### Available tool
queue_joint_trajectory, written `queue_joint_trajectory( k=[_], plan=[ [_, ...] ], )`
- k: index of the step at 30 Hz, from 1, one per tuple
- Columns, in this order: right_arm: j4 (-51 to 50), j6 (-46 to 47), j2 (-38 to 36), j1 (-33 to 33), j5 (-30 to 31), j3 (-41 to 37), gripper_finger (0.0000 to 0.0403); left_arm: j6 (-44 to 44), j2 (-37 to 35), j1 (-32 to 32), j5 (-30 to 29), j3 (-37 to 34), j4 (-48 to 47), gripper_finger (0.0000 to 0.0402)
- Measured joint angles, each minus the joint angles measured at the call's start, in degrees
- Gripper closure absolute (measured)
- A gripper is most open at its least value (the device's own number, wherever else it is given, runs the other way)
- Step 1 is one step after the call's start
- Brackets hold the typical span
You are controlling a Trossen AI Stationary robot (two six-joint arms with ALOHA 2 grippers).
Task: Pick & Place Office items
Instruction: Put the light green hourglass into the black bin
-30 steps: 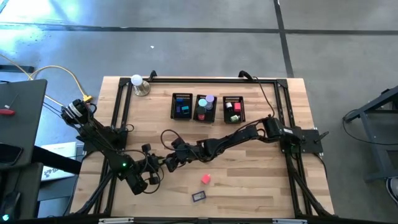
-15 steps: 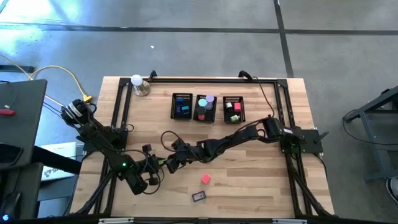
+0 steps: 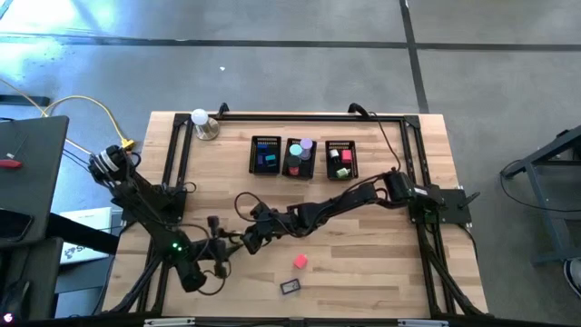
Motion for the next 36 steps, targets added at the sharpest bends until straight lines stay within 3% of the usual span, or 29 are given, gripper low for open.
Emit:
queue_joint_trajectory(
  k=[5, 14, 26, 36],
  plan=[
    [-0.6, -1.5, 0.0, -0.4, -2.0, 0.0, 0.0208, 0.0, 0.0, -3.6, -6.3, 0.0, 0.8, 0.0211],
    [-10.9, -7.4, -4.5, -0.7, -1.7, 0.0, 0.0208, -0.3, -0.5, -9.5, -12.1, 0.0, 5.6, 0.0205],
    [-34.8, -8.3, -20.4, -1.0, 2.0, 0.0, 0.0208, -1.3, -3.3, -7.9, -3.7, -0.1, 5.3, 0.0204],
    [-54.1, -4.6, -27.0, -5.0, 4.6, 0.0, 0.0209, -1.3, -5.6, 0.5, 8.9, -0.1, 3.5, 0.0204]
  ],
)
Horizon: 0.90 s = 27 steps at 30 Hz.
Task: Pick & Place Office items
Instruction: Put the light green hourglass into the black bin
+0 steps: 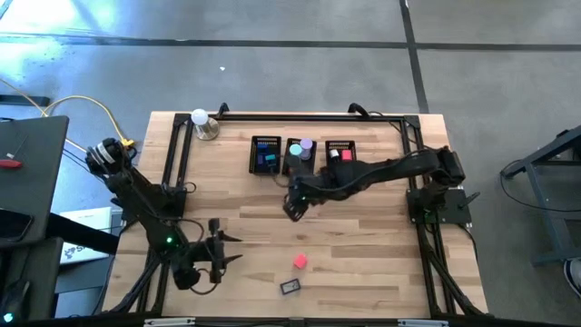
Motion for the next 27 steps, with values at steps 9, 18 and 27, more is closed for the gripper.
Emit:
queue_joint_trajectory(
  k=[9, 18, 27],
  plan=[
    [-3.2, -4.7, 0.2, -8.1, -2.1, 0.0, 0.0209, 1.4, -0.3, 7.7, 9.6, 0.0, -1.5, 0.0204],
    [-6.0, -9.3, 0.2, -14.9, -5.6, 0.0, 0.0209, 3.9, -0.3, 12.2, 14.3, 0.0, -3.7, 0.0204],
    [-7.9, -12.0, 0.3, -16.4, -5.2, 0.0, 0.0209, 3.9, -0.3, 14.1, 14.9, 0.0, -4.5, 0.0204]
  ],
)
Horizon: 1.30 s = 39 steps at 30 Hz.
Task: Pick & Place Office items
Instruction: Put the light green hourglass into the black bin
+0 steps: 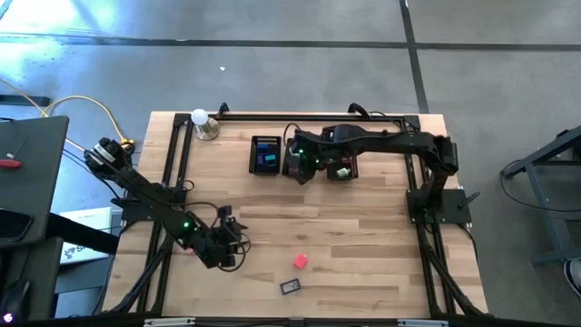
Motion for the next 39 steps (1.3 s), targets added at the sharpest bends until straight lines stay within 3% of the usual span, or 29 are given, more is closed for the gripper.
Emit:
queue_joint_trajectory(
  k=[5, 39],
  plan=[
    [-0.2, -0.7, 0.1, -0.6, 2.0, 0.0, 0.0209, 0.0, 0.0, 0.9, 0.0, 0.0, 0.0, 0.0204],
    [4.2, -5.0, 7.3, -3.4, 0.5, 0.0, 0.0208, 3.2, 0.0, 1.8, 0.7, 0.0, -0.8, 0.0204]
  ],
)
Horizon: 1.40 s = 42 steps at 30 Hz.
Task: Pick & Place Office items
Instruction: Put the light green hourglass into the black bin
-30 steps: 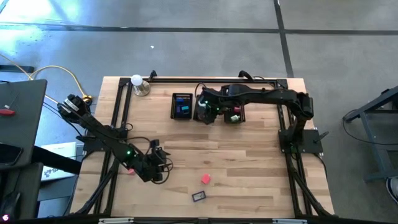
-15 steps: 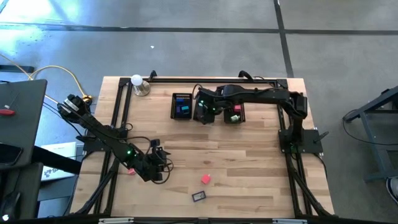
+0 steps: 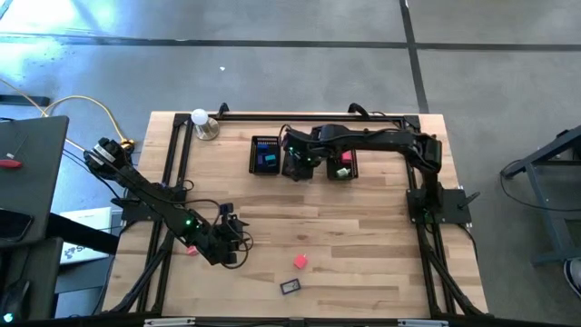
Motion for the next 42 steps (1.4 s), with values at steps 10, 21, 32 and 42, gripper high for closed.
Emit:
queue_joint_trajectory(
  k=[10, 21, 32, 42],
  plan=[
    [-0.5, -0.4, 2.3, -0.3, 0.5, 0.0, 0.0209, 0.0, 0.0, 0.0, 0.0, 0.0, -0.1, 0.0204],
    [0.3, 0.0, 2.3, -0.6, 0.7, 0.0, 0.0166, -0.4, 0.0, 0.0, 0.1, 0.0, -0.2, 0.0204],
    [3.1, -0.4, 2.2, -0.5, 1.2, 0.0, 0.0168, -0.4, 0.0, 0.0, 0.1, 0.0, -0.3, 0.0204],
    [2.9, 0.1, -1.0, -0.1, 0.7, 0.0, 0.0185, -0.4, 0.0, 0.0, 0.1, 0.0, -0.5, 0.0204]
  ],
)
